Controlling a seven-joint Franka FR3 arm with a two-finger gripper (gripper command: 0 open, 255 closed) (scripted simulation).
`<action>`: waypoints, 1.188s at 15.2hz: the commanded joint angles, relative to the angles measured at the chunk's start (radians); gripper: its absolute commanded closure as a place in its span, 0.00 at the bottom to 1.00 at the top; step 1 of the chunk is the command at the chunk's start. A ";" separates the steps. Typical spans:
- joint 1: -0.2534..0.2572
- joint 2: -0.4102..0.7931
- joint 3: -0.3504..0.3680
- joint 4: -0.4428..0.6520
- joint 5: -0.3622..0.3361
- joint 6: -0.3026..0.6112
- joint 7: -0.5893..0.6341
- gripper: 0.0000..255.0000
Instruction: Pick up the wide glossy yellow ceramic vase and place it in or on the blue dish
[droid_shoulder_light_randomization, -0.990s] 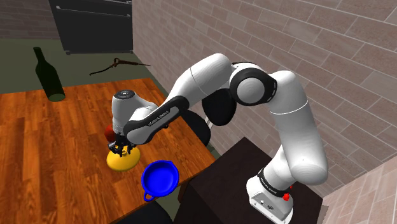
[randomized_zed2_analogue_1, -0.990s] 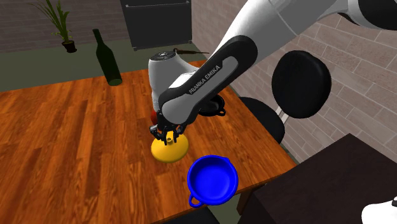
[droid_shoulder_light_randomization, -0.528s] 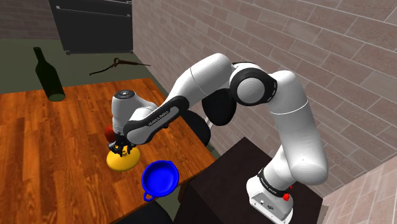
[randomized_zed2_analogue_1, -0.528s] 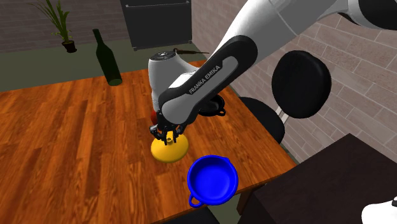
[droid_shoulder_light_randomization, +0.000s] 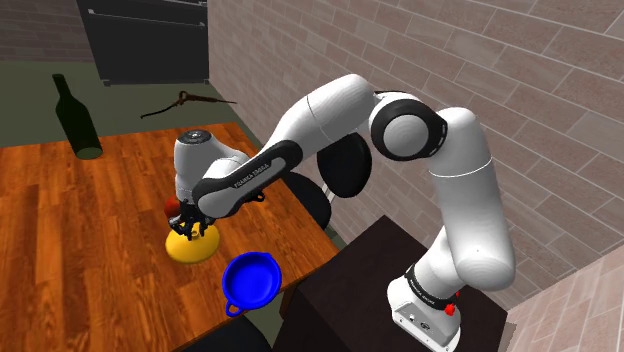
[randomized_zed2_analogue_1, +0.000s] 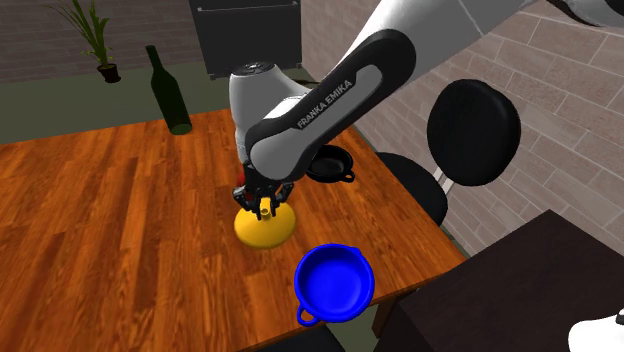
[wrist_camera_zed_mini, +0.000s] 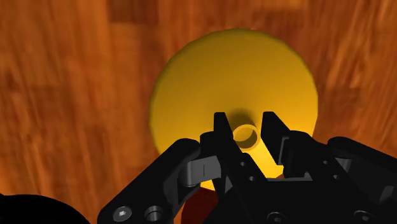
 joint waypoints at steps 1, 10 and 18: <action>-0.004 -0.020 0.005 -0.005 0.005 -0.015 -0.002 1.00; -0.020 -0.103 0.028 -0.011 0.030 -0.091 -0.014 1.00; -0.046 -0.232 0.055 -0.121 0.061 -0.107 -0.016 1.00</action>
